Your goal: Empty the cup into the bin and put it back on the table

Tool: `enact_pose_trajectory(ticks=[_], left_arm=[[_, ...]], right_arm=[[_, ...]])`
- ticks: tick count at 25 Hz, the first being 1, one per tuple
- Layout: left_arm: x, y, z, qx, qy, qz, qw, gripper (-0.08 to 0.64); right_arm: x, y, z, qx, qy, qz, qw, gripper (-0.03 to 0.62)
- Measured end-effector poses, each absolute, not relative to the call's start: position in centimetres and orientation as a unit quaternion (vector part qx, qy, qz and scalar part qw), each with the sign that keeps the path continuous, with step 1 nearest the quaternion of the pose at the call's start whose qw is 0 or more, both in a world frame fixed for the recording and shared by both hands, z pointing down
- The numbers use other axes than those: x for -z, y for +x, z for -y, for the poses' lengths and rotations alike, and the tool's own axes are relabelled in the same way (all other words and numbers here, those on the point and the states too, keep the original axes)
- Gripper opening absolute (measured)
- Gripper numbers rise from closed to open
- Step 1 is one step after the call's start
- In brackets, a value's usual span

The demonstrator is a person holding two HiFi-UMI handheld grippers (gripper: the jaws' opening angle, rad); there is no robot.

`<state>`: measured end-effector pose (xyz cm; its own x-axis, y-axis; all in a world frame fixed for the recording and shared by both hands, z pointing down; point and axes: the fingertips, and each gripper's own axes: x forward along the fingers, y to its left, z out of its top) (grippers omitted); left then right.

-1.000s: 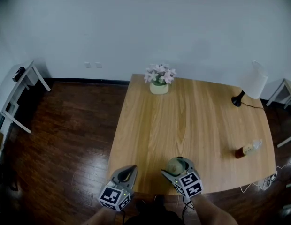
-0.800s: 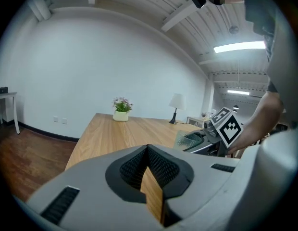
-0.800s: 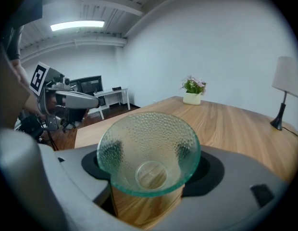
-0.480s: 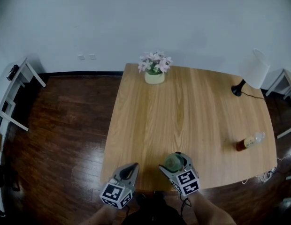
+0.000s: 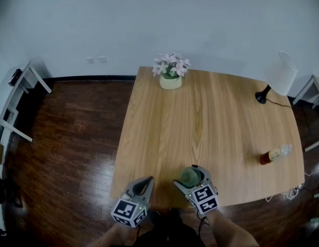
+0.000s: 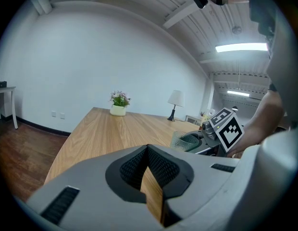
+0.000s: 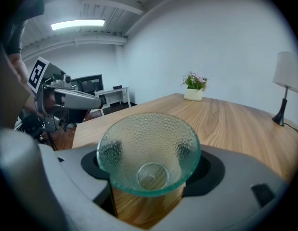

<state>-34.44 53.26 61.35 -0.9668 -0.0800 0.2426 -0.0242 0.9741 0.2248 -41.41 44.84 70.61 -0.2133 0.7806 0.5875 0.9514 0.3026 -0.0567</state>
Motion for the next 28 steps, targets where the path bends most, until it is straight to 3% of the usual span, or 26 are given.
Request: enact_pose_trajectory(ticks=[6,9,19,28], left_arm=[[-59.9,-34.2,-53.6,0.108,0.017,0.987,0.119,0.005],[-59.1,-34.0,-53.5,0.108,0.015,0.988,0.112,0.005],[-55.6,-34.0,-53.1,0.084,0.015,0.993,0.084,0.005],[-50.9,-30.8,-55.4,0.079,-0.022,0.996,0.045,0.005]], right_arm=[[-70.4,-40.8,-44.9,0.167,-0.572,0.761,0.257,0.416],[-70.4,-40.6,-44.9,0.162,-0.578,0.757,0.259,0.476],[-67.3,-41.2,-43.3,0.147,-0.577,0.766,0.242,0.476],[-58.4,-39.7,-41.5,0.117,-0.592,0.779,0.172,0.474]])
